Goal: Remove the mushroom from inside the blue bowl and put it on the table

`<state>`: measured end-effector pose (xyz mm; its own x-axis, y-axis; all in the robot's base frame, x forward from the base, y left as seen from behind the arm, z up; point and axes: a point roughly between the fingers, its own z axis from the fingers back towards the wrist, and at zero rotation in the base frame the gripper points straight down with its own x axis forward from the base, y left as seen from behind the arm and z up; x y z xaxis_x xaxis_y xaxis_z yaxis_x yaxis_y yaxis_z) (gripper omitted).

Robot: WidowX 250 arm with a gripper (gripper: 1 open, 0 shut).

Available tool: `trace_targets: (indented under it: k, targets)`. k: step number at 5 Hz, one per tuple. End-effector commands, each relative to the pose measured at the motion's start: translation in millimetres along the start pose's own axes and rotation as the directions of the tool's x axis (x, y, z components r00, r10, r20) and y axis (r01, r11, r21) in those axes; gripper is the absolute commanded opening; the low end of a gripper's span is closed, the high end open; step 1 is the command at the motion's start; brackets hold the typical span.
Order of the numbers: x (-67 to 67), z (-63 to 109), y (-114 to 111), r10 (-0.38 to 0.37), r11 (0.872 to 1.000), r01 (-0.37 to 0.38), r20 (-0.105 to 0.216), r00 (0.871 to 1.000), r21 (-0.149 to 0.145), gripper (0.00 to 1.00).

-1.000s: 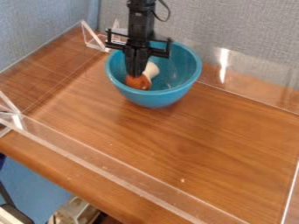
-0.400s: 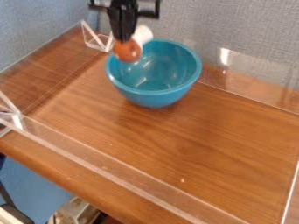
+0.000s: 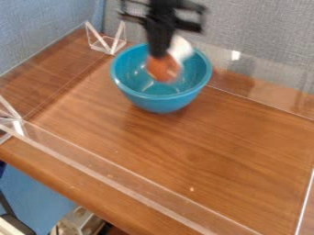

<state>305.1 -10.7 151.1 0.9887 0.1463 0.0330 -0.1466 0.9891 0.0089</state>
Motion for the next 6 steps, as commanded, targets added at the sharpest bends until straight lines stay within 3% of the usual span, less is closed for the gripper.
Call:
trace_targets:
  k: [1,2,4,6]
  targets:
    - [-12.3,12.0,-43,-0.147,0.989,0.148,0.055,0.988,-0.017,0.0]
    - [-29.1,-7.3,-73,-0.296,0.955,0.296,0.019,0.955,-0.025,0.0]
    - [-60.2,-26.2,-82,-0.419,0.908,0.418,-0.019,0.908,-0.017,0.0]
    - [-50.0,-27.1,-90,-0.45,0.893,0.45,-0.016,0.893,-0.017,0.0]
